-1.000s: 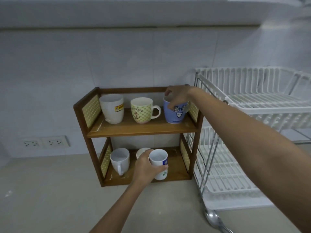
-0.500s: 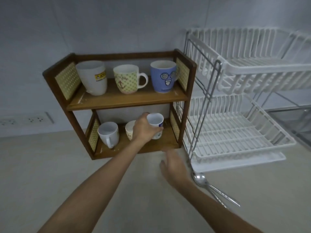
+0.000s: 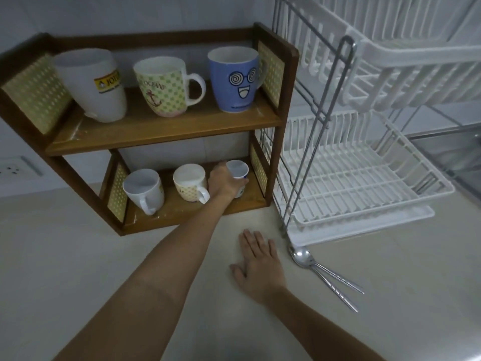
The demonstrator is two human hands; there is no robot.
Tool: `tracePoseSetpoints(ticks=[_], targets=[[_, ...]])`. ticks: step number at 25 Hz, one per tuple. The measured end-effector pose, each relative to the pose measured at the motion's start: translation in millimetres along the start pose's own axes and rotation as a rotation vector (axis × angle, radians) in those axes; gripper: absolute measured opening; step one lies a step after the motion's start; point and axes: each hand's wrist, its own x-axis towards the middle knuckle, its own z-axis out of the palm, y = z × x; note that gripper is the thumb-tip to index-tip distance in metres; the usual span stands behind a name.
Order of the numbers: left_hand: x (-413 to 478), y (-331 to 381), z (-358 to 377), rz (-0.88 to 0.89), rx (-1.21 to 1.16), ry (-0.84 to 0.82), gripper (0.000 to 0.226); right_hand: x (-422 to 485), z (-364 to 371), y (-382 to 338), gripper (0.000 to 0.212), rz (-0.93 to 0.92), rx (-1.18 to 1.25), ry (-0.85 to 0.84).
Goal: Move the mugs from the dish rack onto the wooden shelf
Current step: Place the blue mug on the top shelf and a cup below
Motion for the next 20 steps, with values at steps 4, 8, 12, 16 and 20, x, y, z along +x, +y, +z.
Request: tracePoseSetpoints(ticks=[4,8,12,16,20], targets=[[3,-3,7,-0.014,-0.032,-0.009,0.069,1,3,1,0.08,0.002,0.01,0.021],[2,-4,6,-0.009,-0.057,-0.068,0.071,2,5,2,0.079,0.005,0.008,0.022],[-15,-6,-7,0.074,-0.066,-0.118,0.063,3,3,1,0.08,-0.007,0.008,0.007],[-43,-8,-48,0.214,-0.052,-0.099,0.052,2,-3,-1,0.078,-0.009,0.004,-0.046],[-75,-14,-130,0.316,0.128,-0.302,0.04,13,-60,-24,0.055,-0.165,0.06,0.13]])
